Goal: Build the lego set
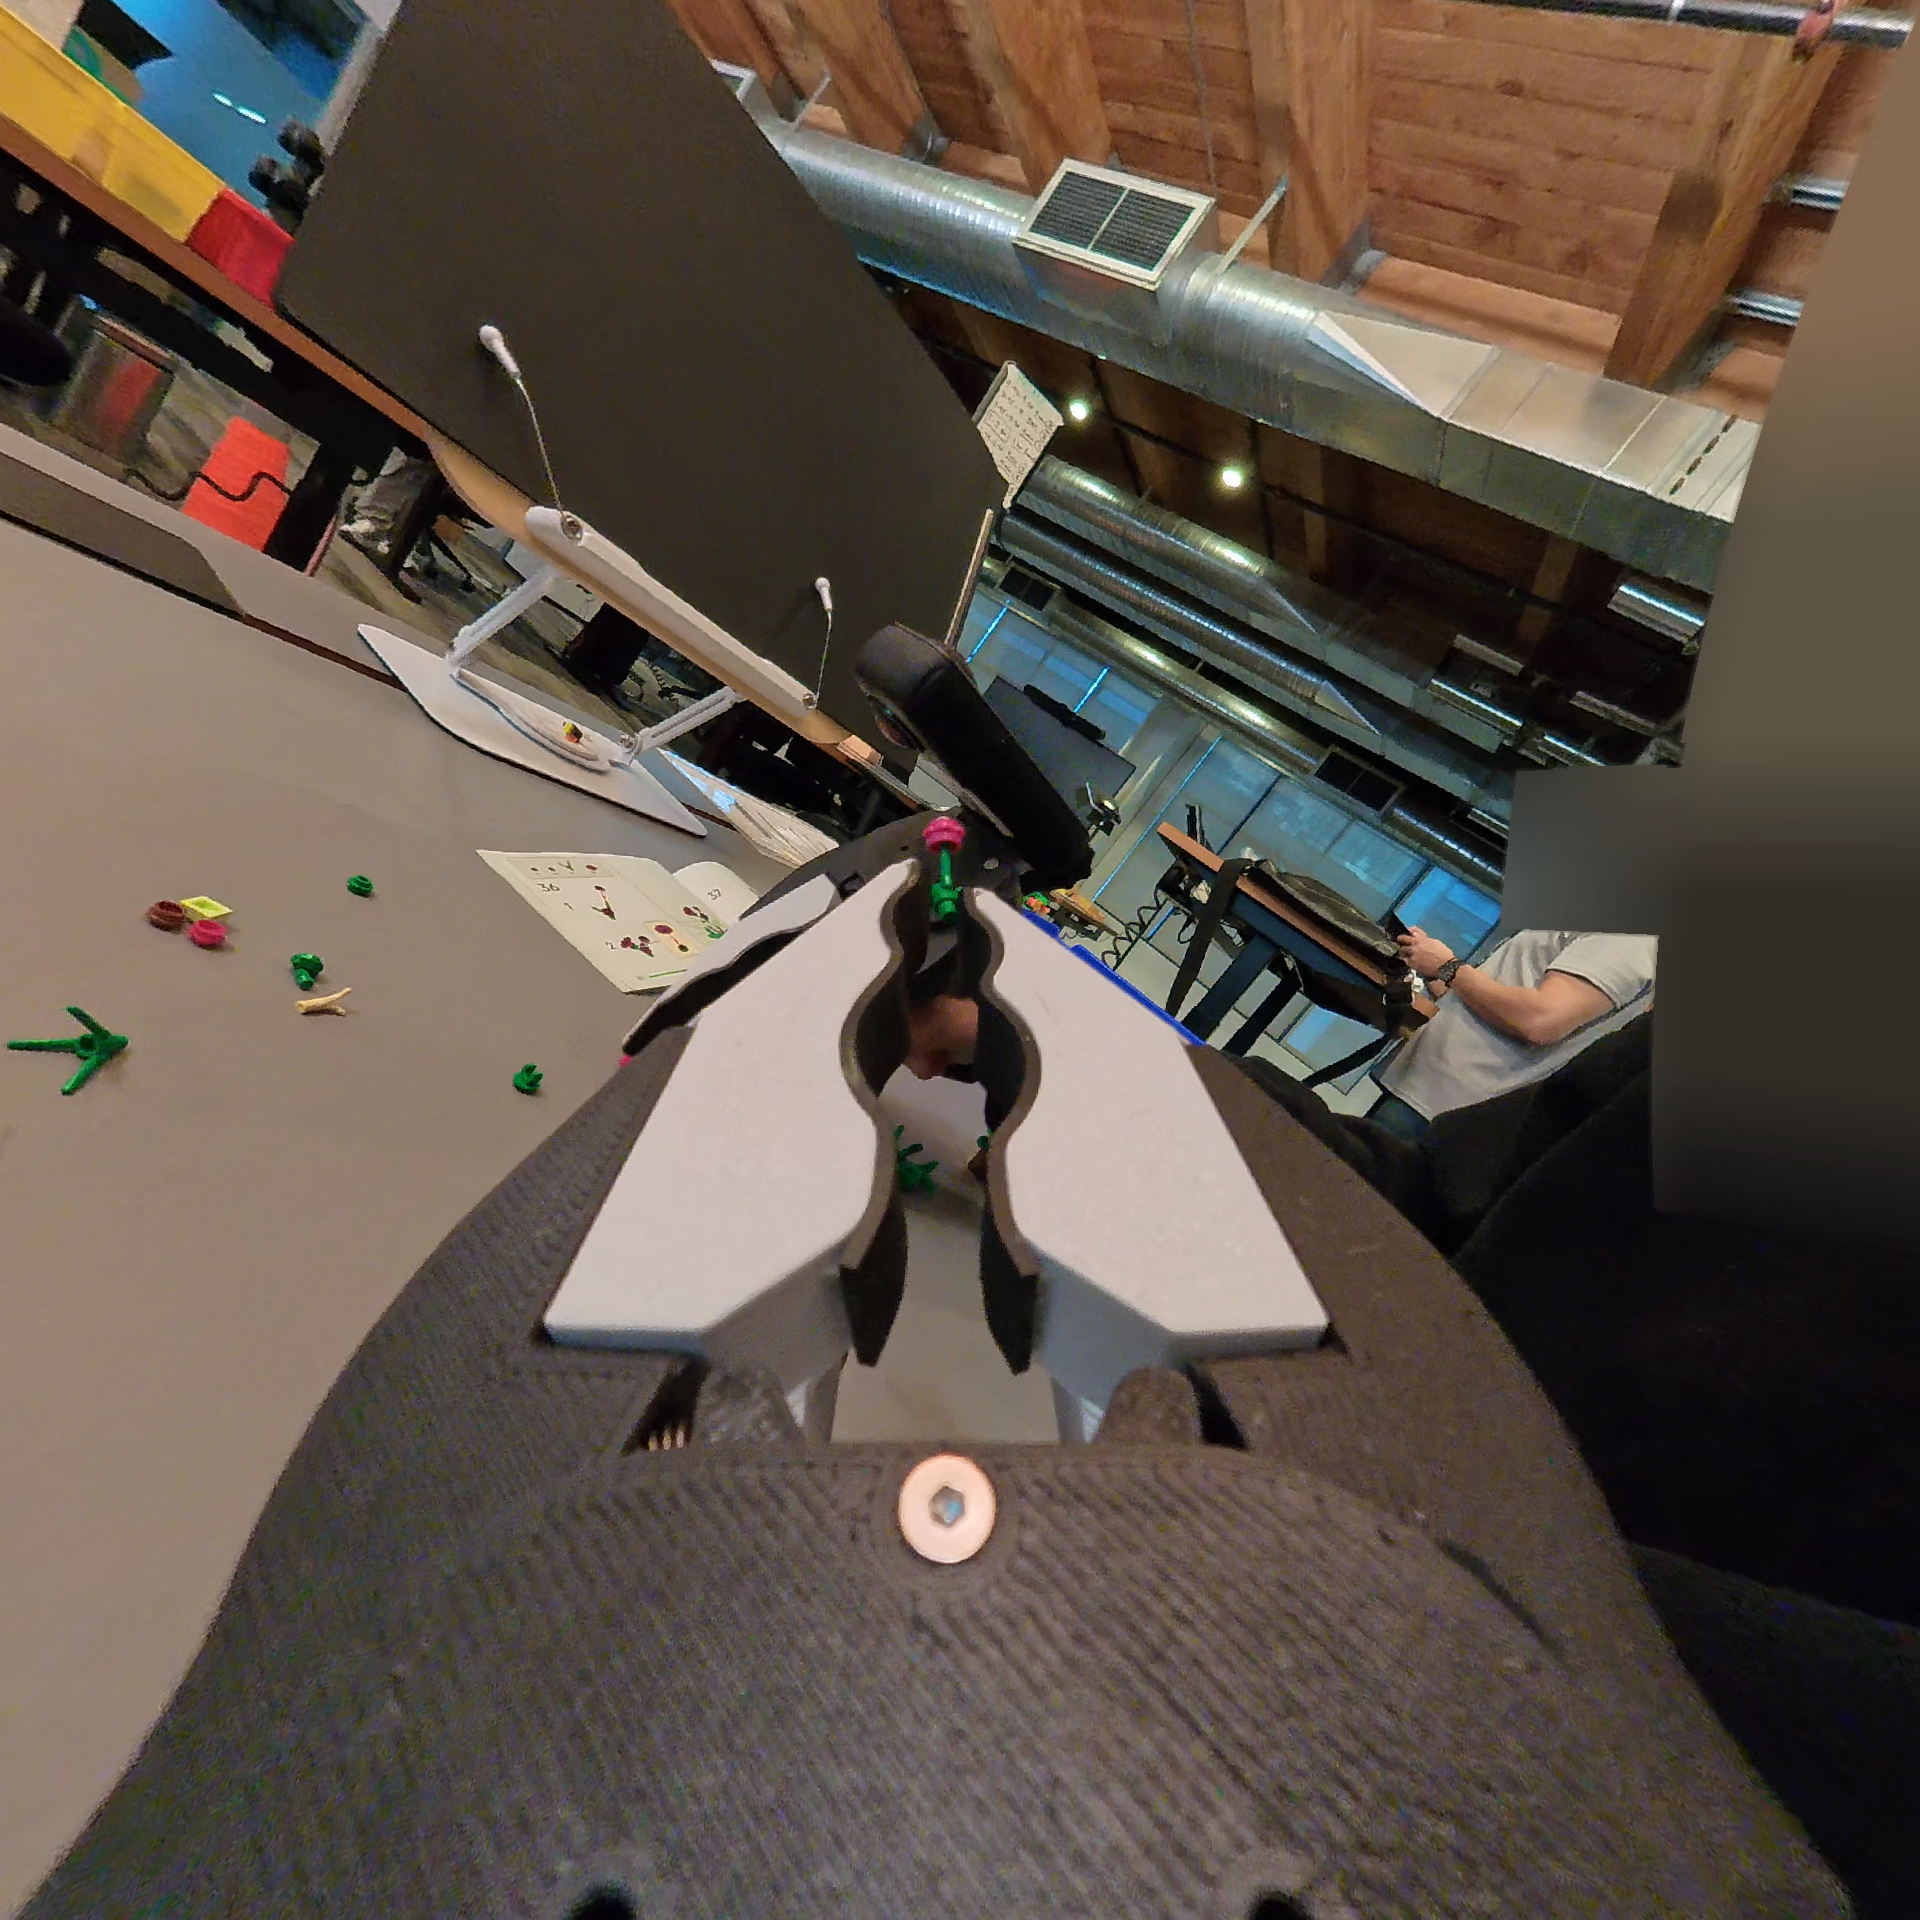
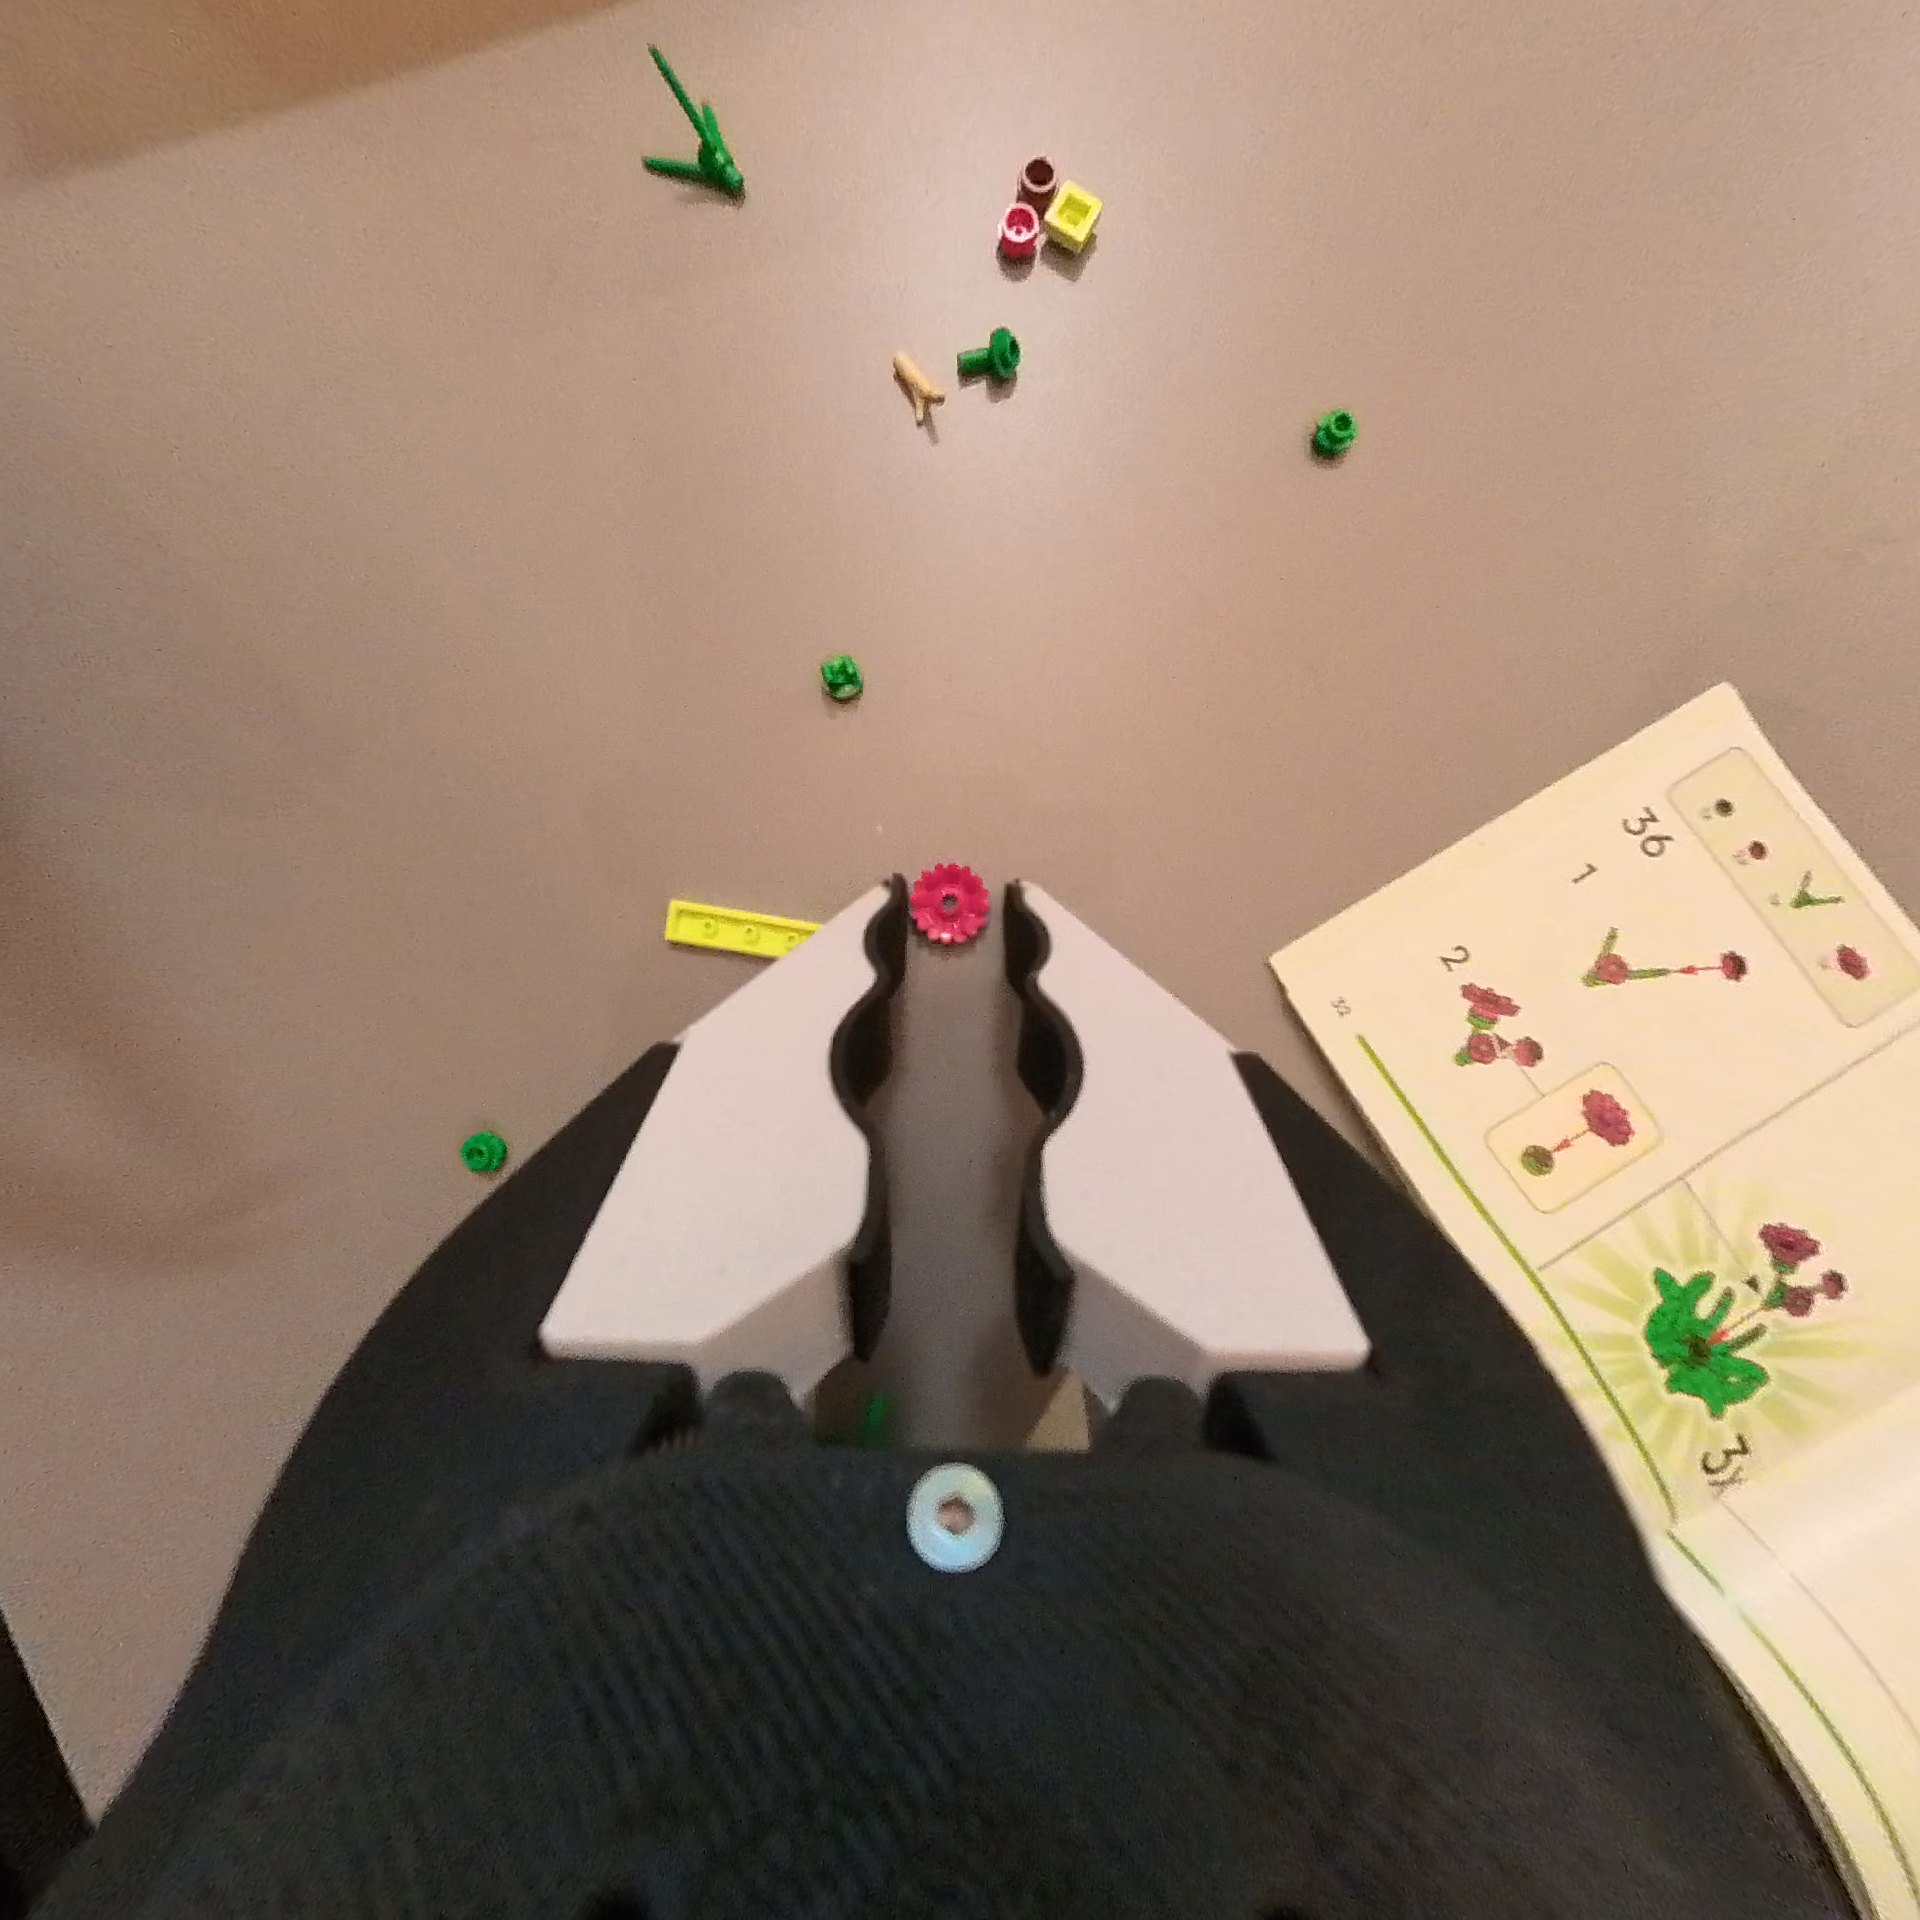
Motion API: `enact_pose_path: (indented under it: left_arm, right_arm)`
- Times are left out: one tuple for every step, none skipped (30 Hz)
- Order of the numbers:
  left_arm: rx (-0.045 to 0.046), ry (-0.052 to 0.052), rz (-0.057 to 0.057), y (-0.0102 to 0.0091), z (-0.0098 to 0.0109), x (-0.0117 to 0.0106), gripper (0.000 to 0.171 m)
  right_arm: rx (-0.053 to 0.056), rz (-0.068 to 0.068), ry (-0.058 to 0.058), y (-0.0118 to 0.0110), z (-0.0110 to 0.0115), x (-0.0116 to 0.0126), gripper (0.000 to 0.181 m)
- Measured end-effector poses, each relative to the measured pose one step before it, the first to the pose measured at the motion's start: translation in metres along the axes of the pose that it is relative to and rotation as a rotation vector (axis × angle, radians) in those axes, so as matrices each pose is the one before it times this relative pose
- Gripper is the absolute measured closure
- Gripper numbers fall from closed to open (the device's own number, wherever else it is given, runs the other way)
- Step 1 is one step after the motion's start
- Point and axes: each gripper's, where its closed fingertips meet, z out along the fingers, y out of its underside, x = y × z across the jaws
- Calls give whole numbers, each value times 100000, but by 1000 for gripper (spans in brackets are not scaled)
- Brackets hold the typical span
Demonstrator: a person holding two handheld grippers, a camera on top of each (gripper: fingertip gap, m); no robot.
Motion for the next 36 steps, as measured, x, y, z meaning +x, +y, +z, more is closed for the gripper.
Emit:
enact_pose_path:
  left_arm:
    - [-10, -2, -4, 8, -1, 8, 170]
    - [-69, 16, 65, 11, 8, 9, 170]
    - [-66, -38, 116, 9, 11, 12, 170]
    - [-56, -104, 152, -3, -7, -4, 170]
    - [-17, -69, 81, -9, -5, 6, 170]
    - [64, -103, 54, -20, -15, -22, 170]
    - [65, -148, 36, -20, -15, -27, 170]
    - [30, -72, -59, -4, -13, -32, 170]
    - [46, 61, -184, -4, -3, -6, 170]
    - [6, 157, -261, 11, 1, 5, 170]
    - [-108, 124, -262, 40, 22, 2, 170]
    - [-123, 140, -192, 31, 17, 21, 170]
    - [-35, 92, -69, 16, 17, 21, 170]
    - [-25, 14, 53, 5, 11, 10, 170]
    - [-61, -55, 56, 7, -1, 2, 170]
    - [-28, -27, -19, 6, 8, -4, 170]
    - [-16, 20, -80, 5, 5, -7, 170]
    - [-31, 8, -113, 1, 4, -14, 170]
    - [-13, -5, -75, 11, 6, -3, 170]
    - [-66, -42, -2, 11, 5, -8, 170]
    - [-82, -68, 54, 13, 7, -2, 170]
    - [-67, -71, 90, 10, 8, -4, 170]
    - [-53, -49, 75, 6, -1, 2, 170]
    - [1, -10, -7, -9, -10, -7, 170]
    - [46, 30, -59, 1, 0, 2, 170]
    - [42, 20, -65, -7, -10, -5, 170]
    - [-11, 9, -34, 2, -1, 4, 170]
    - [6, 12, -31, -7, 0, -4, 170]
    - [36, 24, -30, 2, 0, -1, 170]
    - [21, 16, -33, -5, -8, 7, 170]
    - [20, 26, -61, -2, -2, -6, 170]
    - [34, 41, -52, -5, 2, 9, 170]
    - [47, 8, -20, -9, -6, 4, 170]
    - [37, -18, -2, 0, -10, -7, 170]
    - [25, -3, -25, -12, -8, -4, 170]
    - [8, 10, -55, 6, -2, -1, 170]
  right_arm:
    - [-375, 119, -812, 33, 56, -84, 168]
    - [-251, 459, -657, 10, -3, -45, 168]
    - [-511, -42, -7, 56, -97, -7, 168]
    - [229, -398, 328, -3, -233, -52, 168]
    - [1156, -496, 75, -95, -401, -205, 168]
    - [1743, -460, -681, -143, -540, -417, 168]
    - [2415, -888, -2192, -205, -608, -774, 168]
    - [2821, -1369, -3074, -177, -584, -1053, 168]
    - [1897, -1611, -2986, 43, -453, -1131, 168]
    - [195, -2497, -2991, 397, -262, -1177, 168]
    - [-1060, -2716, -1728, 637, -114, -992, 168]
    - [-1523, -2442, -1345, 710, -4, -923, 168]
    - [-1399, -2074, -1412, 631, 33, -882, 168]
    - [-1005, -1488, -308, 500, 61, -627, 168]
    - [-655, -933, 446, 364, 36, -382, 168]
    - [-276, -684, -377, 209, 26, -371, 168]
    - [-47, -224, -954, 105, 47, -336, 168]
    - [-184, 150, -1099, 58, 78, -270, 168]
    - [-6, 5, -854, 5, 96, -178, 168]
    - [179, -161, -570, -33, 106, -120, 168]
    - [308, -230, -21, -85, 90, -41, 168]
    - [345, -326, 84, -113, 84, -22, 168]
    - [-74, -216, 331, -70, 87, 32, 168]
    - [-457, -248, 399, -19, 97, 64, 168]
    - [-544, -307, 329, 6, 94, 38, 168]
    - [-737, -185, 497, 41, 85, 75, 168]
    - [-410, -203, 336, -2, 58, 40, 168]
    - [-75, -71, -145, -41, 17, -35, 168]
    - [-245, -24, 1, -20, 29, -4, 168]
    - [-241, -218, 165, -6, 9, 13, 168]
    - [-210, -287, 272, -9, 11, 19, 169]
    - [-210, -249, 248, -9, -1, 20, 169]
    - [-277, -409, 332, 2, -7, 15, 168]
    - [-101, -366, 462, -21, -19, 31, 169]
    - [-166, -102, 178, 7, -13, 17, 169]
    - [-461, 132, -140, 76, 31, 5, 168]
